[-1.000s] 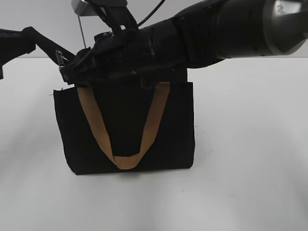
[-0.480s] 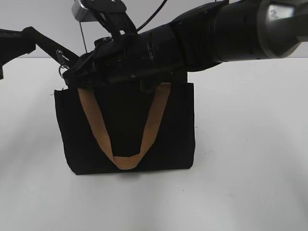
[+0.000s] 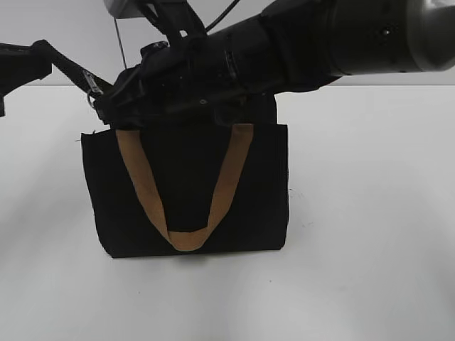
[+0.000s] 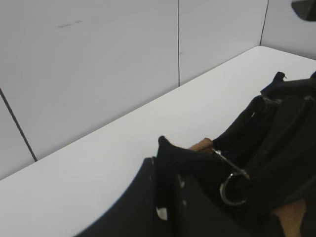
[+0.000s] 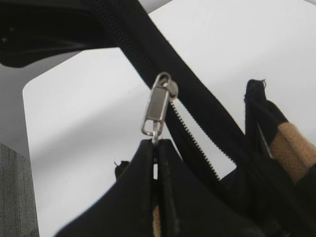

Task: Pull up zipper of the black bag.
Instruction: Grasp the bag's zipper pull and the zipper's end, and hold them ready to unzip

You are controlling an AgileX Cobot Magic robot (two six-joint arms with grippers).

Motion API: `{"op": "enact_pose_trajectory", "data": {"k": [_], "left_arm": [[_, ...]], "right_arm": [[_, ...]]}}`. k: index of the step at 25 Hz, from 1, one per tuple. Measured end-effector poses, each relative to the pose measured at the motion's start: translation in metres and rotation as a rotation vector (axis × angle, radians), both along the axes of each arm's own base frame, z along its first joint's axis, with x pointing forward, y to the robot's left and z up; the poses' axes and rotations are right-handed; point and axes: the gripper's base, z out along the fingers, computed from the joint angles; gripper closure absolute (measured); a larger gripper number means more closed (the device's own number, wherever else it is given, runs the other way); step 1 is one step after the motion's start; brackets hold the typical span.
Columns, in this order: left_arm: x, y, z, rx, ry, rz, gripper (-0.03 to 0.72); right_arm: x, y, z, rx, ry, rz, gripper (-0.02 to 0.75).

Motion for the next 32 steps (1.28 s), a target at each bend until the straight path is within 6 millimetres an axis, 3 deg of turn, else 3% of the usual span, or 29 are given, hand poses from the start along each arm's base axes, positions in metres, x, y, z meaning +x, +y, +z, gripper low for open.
{"op": "enact_pose_trajectory", "data": {"k": [12, 18, 32], "left_arm": [[-0.01, -0.001, 0.012, 0.024, -0.056, -0.014, 0.666], [-0.014, -0.002, 0.016, 0.03, -0.076, -0.02, 0.666], [-0.015, -0.002, 0.019, 0.003, -0.086, -0.011, 0.666]], "right_arm": [[-0.01, -0.012, 0.015, -0.099, 0.057, -0.015, 0.738], [-0.003, -0.027, 0.025, -0.079, 0.083, -0.056, 0.738], [0.009, -0.057, 0.02, -0.115, 0.222, -0.11, 0.738]]}}
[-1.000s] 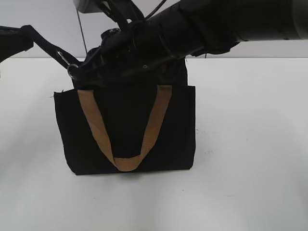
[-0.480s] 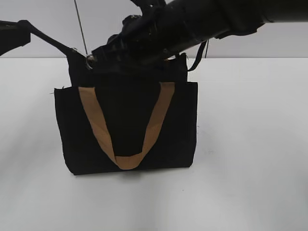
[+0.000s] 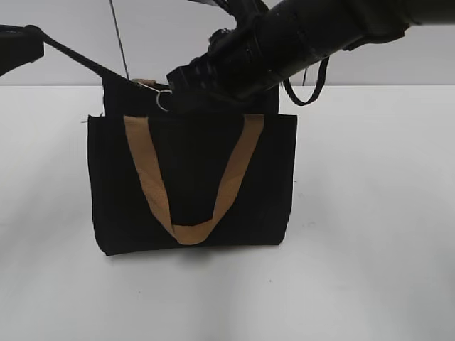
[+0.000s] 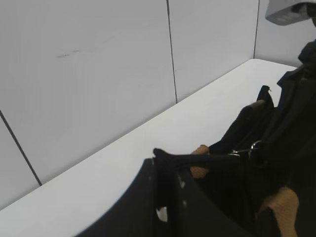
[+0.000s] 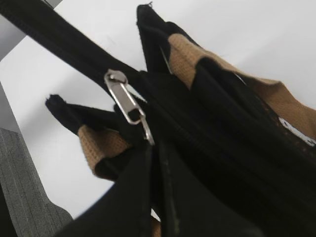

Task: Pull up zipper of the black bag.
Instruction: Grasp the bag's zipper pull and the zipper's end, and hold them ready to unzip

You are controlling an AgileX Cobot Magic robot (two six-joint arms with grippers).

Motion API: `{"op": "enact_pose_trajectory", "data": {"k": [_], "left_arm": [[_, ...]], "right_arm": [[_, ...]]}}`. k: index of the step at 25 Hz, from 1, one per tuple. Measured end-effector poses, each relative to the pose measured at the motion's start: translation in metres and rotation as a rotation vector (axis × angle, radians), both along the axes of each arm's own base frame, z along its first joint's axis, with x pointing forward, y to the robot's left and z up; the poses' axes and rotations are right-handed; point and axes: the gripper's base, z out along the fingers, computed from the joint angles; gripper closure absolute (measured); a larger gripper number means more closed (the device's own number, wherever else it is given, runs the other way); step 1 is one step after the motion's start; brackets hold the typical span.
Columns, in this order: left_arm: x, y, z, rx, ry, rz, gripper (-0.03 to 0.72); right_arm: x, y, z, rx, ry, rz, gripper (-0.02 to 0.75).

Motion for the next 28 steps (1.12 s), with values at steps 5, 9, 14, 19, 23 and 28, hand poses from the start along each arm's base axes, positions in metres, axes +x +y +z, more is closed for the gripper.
{"op": "enact_pose_trajectory", "data": {"k": [5, 9, 14, 19, 23, 28], "left_arm": [[-0.001, 0.0, 0.002, -0.003, -0.008, 0.003, 0.666], [-0.003, 0.0, 0.005, -0.001, -0.023, 0.02, 0.666], [-0.003, 0.002, 0.007, -0.005, -0.027, 0.044, 0.666], [-0.003, 0.002, 0.007, -0.006, -0.026, 0.048, 0.666], [-0.003, 0.002, 0.007, -0.006, -0.026, 0.05, 0.666], [-0.003, 0.003, 0.007, -0.01, -0.026, 0.053, 0.666]], "right_arm": [[0.005, -0.01, 0.001, -0.003, 0.027, -0.038, 0.738], [0.005, -0.018, 0.006, -0.021, 0.02, -0.04, 0.738], [0.011, -0.034, 0.005, -0.055, 0.048, -0.064, 0.738], [0.011, -0.046, 0.014, -0.055, 0.042, -0.085, 0.738], [0.013, -0.057, 0.018, -0.069, 0.046, -0.111, 0.738], [0.019, -0.074, 0.02, -0.071, 0.062, -0.164, 0.738]]}}
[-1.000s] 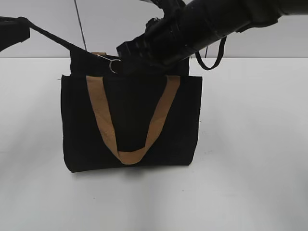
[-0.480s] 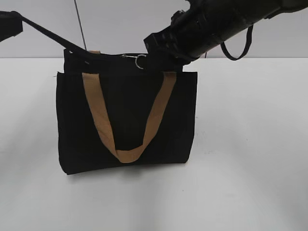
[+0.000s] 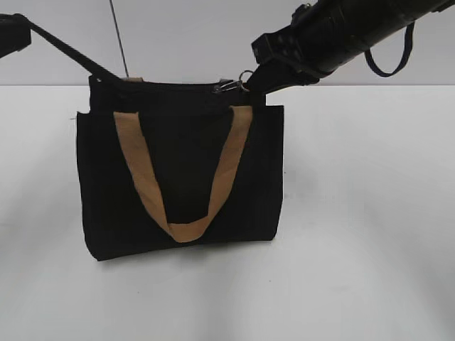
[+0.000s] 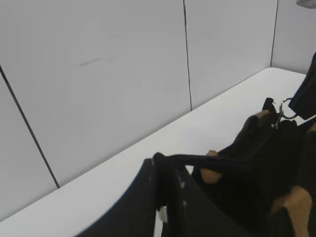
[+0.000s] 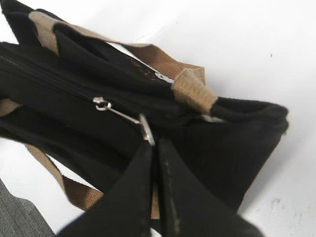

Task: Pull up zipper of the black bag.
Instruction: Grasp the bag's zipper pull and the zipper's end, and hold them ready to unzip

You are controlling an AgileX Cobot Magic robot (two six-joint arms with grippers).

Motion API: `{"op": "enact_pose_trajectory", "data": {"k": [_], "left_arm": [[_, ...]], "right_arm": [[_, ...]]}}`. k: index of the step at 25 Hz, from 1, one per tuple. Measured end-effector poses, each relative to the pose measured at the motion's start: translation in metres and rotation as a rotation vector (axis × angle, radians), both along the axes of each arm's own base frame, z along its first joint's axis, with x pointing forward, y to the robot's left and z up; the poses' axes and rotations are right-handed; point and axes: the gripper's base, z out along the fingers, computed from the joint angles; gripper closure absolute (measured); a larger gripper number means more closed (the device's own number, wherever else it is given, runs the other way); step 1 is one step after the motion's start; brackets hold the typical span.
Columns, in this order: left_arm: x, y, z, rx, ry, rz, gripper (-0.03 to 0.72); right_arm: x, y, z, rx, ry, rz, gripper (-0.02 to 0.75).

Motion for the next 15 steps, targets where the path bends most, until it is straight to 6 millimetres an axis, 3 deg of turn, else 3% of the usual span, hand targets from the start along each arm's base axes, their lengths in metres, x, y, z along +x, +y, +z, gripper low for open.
{"op": "enact_pose_trajectory", "data": {"k": [5, 15], "left_arm": [[0.0003, 0.0007, 0.0004, -0.005, 0.0, 0.008, 0.666], [0.0003, 0.0007, 0.0004, -0.005, 0.0, 0.008, 0.666]], "right_arm": [[0.0041, -0.0125, -0.0014, -0.021, 0.013, -0.03, 0.738], [0.0029, -0.0129, -0.0005, -0.02, 0.02, -0.027, 0.738]]}}
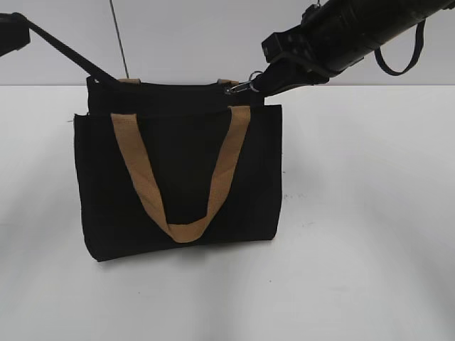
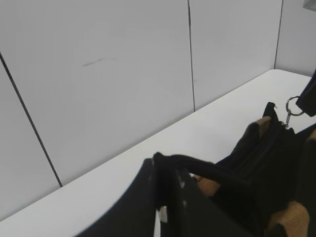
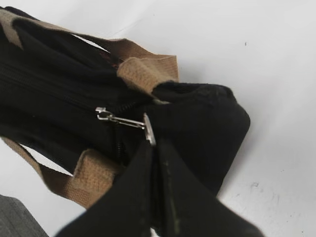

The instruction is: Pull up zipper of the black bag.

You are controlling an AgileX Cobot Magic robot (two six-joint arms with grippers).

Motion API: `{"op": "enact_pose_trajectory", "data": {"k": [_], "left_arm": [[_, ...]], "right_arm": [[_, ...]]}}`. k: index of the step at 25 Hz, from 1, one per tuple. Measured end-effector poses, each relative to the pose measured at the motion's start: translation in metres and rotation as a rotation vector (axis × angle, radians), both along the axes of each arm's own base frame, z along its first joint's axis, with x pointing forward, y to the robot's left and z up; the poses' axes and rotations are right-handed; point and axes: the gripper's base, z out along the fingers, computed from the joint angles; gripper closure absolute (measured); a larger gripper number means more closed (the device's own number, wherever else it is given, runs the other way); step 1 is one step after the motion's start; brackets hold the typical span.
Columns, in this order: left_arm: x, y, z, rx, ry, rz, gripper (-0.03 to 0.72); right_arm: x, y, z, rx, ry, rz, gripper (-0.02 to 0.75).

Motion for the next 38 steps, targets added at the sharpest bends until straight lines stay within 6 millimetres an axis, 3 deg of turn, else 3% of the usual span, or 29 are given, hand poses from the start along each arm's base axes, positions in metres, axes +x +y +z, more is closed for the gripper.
{"op": "enact_pose_trajectory", "data": {"k": [4, 9, 11, 13, 16, 20, 29, 34, 38], "left_arm": [[0.0, 0.0, 0.0, -0.002, 0.0, 0.001, 0.666], [0.001, 0.003, -0.001, 0.004, 0.007, 0.03, 0.637], [0.002, 0.004, 0.0, 0.001, 0.008, 0.048, 0.573], [0.002, 0.007, 0.0, 0.001, 0.014, 0.082, 0.46], [0.005, 0.013, -0.002, 0.005, 0.041, 0.158, 0.277], [0.009, 0.026, -0.008, 0.004, 0.12, 0.324, 0.159], [0.01, 0.06, -0.02, -0.212, 0.326, 0.78, 0.141], [0.001, 0.083, -0.036, -0.275, 0.477, 1.11, 0.148], [-0.001, 0.078, -0.047, -0.299, 0.607, 1.097, 0.153]], "right_arm": [[-0.005, -0.001, 0.007, 0.004, -0.001, 0.013, 0.684], [-0.01, -0.002, 0.013, 0.002, -0.001, 0.031, 0.426], [-0.012, -0.002, 0.014, 0.002, 0.01, 0.041, 0.327], [-0.015, -0.002, 0.016, 0.001, 0.016, 0.051, 0.262], [-0.019, -0.004, 0.022, -0.009, 0.004, 0.063, 0.238], [-0.024, -0.008, 0.03, -0.045, -0.029, 0.078, 0.231], [-0.033, -0.021, 0.048, -0.099, -0.095, 0.078, 0.231], [-0.036, -0.033, 0.054, -0.113, -0.092, 0.057, 0.23], [-0.039, -0.044, 0.057, -0.145, -0.069, 0.01, 0.23]]}}
